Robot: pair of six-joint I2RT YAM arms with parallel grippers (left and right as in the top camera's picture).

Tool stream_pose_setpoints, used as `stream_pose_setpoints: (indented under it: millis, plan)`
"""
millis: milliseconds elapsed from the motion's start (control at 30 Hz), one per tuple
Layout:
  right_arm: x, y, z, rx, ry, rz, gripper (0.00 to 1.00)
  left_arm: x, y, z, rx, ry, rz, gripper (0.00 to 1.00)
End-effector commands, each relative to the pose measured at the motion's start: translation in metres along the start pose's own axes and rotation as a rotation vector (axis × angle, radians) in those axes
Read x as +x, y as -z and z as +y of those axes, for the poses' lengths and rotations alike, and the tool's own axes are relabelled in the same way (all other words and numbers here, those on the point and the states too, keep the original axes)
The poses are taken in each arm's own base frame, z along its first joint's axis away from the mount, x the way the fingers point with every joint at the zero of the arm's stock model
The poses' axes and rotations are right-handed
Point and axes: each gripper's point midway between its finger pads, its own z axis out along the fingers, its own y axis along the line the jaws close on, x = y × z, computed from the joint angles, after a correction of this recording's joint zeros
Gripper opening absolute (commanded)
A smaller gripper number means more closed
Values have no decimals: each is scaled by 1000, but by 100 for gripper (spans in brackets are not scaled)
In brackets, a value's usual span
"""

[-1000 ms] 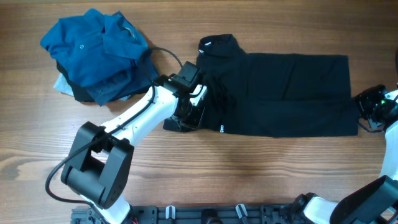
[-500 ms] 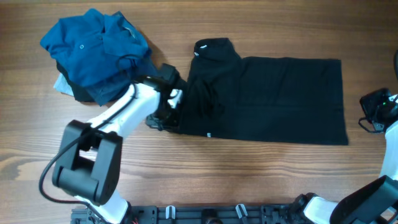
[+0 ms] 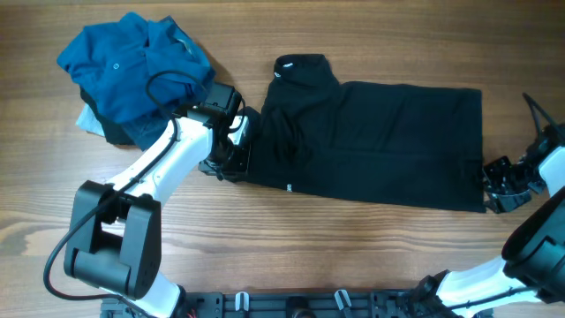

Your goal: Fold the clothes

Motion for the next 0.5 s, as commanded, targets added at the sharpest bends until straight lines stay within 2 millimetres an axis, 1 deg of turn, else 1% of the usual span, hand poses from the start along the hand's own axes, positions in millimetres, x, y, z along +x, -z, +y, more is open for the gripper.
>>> stream_pose_setpoints:
  millis: [0, 33, 100, 133, 167, 267, 400, 433, 467]
  plan:
    - [5, -5, -10, 55, 8, 20, 36, -5, 7, 0, -3, -6, -29, 4]
    - [3, -5, -15, 79, 8, 11, 27, -5, 7, 1, -3, -6, -29, 4]
    - [1, -4, -19, 107, 6, -5, 16, -5, 7, 0, -3, -6, -31, 4]
    - [-3, -4, -21, 117, 7, -22, 9, -5, 7, 0, -3, -6, -31, 4]
    - [-6, -4, -19, 113, 8, -33, 4, -5, 7, 0, -3, -6, -31, 4]
    - [-22, 6, -19, 94, -13, -73, 4, -5, 7, 1, -4, -6, -28, 4]
    - [-55, 36, -24, 78, -30, -142, 4, -5, 7, 1, -4, -7, -29, 4]
    - [-60, 40, -28, 91, -38, -157, 4, -5, 7, 1, -4, -7, -29, 4]
    - [-61, 40, -28, 87, -34, -158, 4, -5, 7, 1, -4, -7, -29, 5]
